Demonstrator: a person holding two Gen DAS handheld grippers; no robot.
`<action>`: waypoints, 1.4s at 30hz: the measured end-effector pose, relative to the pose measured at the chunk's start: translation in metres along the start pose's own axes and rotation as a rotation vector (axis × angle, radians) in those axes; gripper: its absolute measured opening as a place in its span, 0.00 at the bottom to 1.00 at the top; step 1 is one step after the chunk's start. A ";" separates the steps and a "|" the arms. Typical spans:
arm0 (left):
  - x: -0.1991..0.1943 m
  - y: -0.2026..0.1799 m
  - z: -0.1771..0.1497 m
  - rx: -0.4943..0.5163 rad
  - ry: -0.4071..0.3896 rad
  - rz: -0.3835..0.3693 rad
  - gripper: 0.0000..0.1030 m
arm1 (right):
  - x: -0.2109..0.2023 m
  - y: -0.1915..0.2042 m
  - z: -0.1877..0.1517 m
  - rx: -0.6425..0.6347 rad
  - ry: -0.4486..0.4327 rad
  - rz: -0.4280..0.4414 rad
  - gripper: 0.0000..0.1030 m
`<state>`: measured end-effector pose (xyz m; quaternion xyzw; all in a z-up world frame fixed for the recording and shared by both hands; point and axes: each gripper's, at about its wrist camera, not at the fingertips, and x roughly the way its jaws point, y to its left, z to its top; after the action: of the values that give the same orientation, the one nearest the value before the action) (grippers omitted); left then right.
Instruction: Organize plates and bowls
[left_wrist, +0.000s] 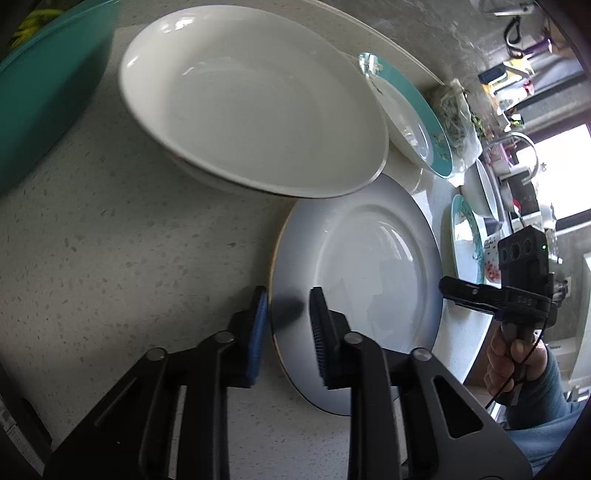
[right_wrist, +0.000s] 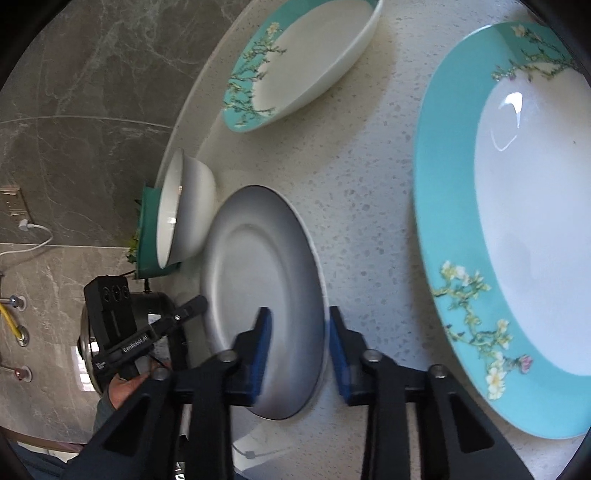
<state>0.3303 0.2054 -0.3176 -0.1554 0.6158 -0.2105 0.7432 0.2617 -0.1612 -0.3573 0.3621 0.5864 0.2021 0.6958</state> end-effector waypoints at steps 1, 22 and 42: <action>0.000 0.002 -0.001 -0.012 -0.001 -0.011 0.18 | 0.000 -0.003 0.001 0.010 0.006 -0.008 0.15; -0.004 0.016 -0.013 -0.067 0.059 -0.066 0.14 | 0.004 0.003 0.002 -0.012 0.069 -0.035 0.15; -0.009 -0.010 -0.037 -0.044 0.027 -0.038 0.14 | -0.011 0.020 -0.007 -0.075 0.042 -0.066 0.15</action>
<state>0.2919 0.2024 -0.3125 -0.1804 0.6271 -0.2132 0.7271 0.2555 -0.1539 -0.3351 0.3117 0.6047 0.2085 0.7027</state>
